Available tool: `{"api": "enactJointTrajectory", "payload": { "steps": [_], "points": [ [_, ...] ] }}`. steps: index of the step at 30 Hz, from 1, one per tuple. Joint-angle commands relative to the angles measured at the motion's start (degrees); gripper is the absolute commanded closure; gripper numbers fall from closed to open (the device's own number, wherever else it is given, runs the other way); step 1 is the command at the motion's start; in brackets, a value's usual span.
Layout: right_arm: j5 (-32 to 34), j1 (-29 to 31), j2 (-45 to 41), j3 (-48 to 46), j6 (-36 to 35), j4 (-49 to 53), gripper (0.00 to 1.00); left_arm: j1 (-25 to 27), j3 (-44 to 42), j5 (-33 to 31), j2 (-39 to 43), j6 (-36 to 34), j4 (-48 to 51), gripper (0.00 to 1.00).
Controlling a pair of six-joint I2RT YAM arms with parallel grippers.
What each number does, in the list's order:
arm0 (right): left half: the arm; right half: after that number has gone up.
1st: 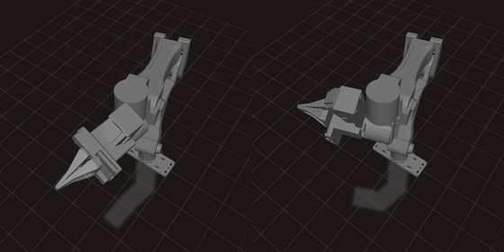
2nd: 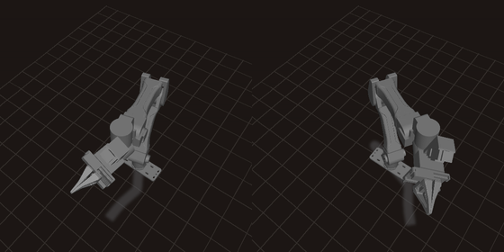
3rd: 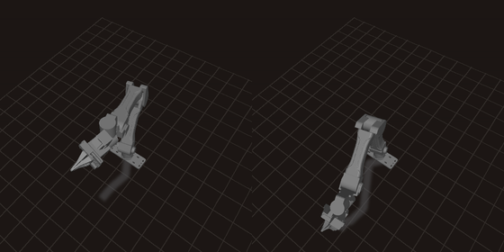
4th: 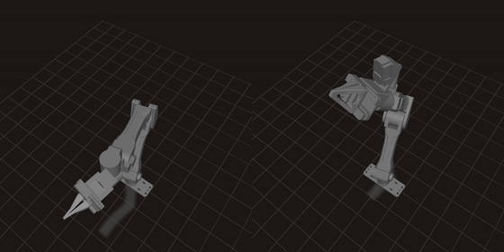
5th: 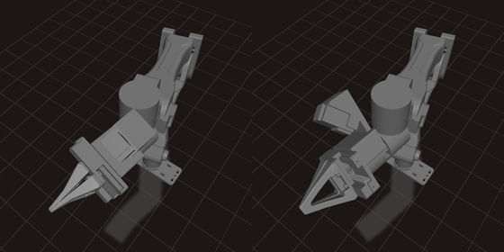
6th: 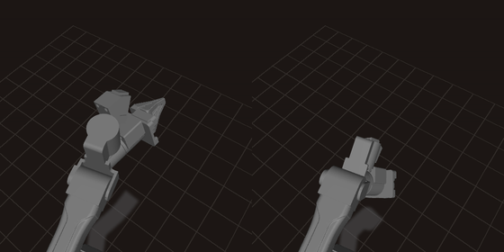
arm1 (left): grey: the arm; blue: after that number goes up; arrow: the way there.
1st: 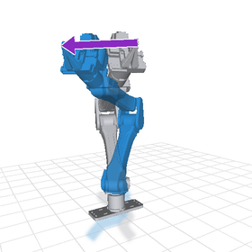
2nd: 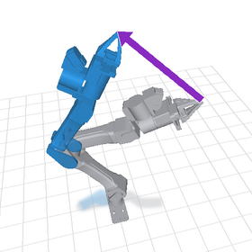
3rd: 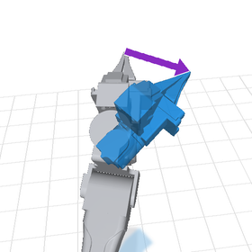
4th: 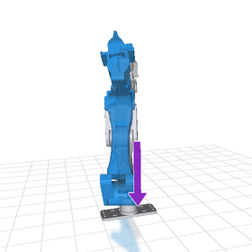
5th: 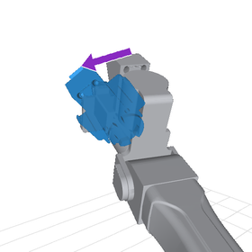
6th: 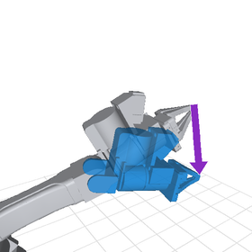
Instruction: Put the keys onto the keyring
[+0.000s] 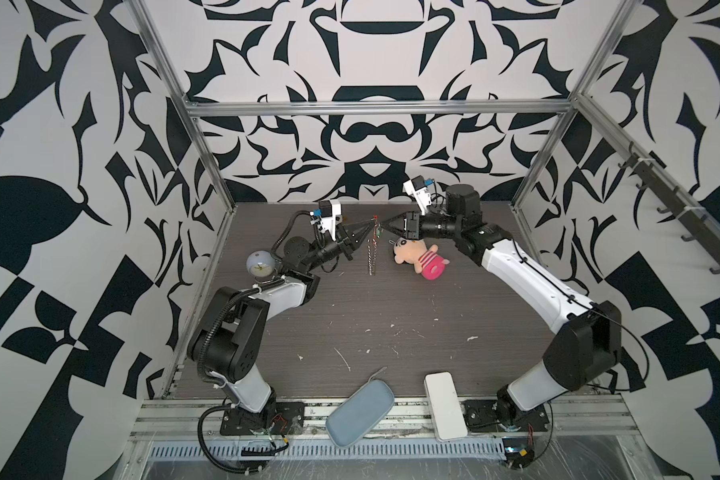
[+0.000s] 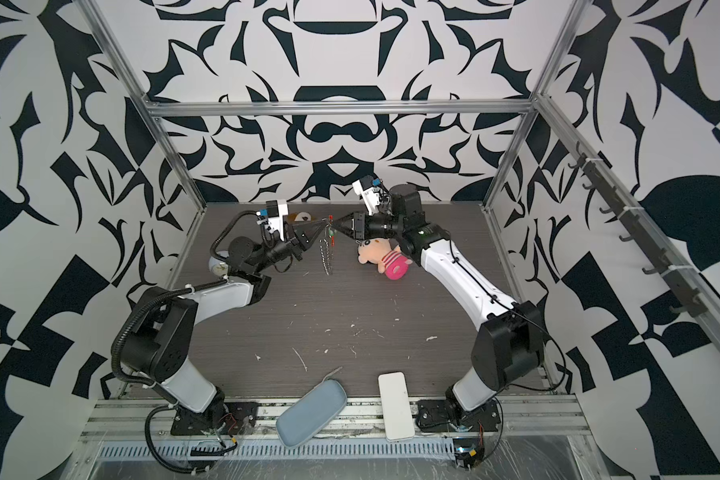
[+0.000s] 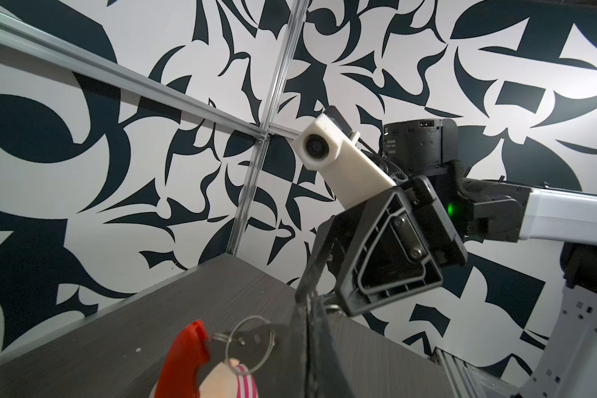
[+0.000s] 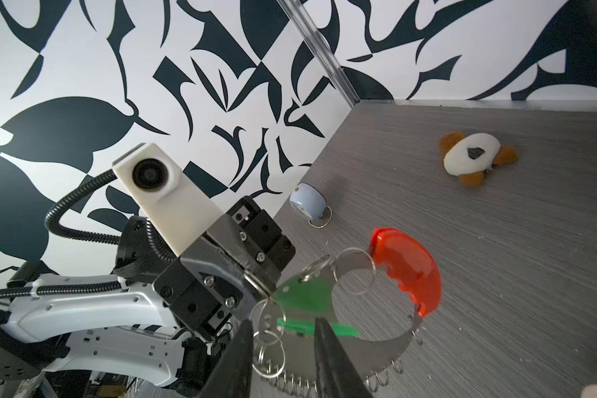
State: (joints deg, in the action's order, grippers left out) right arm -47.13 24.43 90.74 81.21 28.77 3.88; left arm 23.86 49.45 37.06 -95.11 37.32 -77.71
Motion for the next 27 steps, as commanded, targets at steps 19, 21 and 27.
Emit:
{"api": "enactJointTrajectory", "payload": {
  "steps": [19, 21, 27],
  "points": [
    [0.1, 4.2, 0.7, -1.3, 0.1, -8.7, 0.88, 0.0, 3.8, -2.9, 1.6, 4.9, -4.9, 1.0],
    [0.6, 5.2, 1.0, -1.5, 0.1, -8.8, 0.88, 0.3, 4.3, -3.4, 1.4, 4.7, -4.9, 1.0],
    [0.8, 5.6, 0.3, -1.4, -0.1, -8.1, 0.79, 0.8, 4.9, -3.9, 1.0, 4.7, -4.9, 1.0]
  ]
}}
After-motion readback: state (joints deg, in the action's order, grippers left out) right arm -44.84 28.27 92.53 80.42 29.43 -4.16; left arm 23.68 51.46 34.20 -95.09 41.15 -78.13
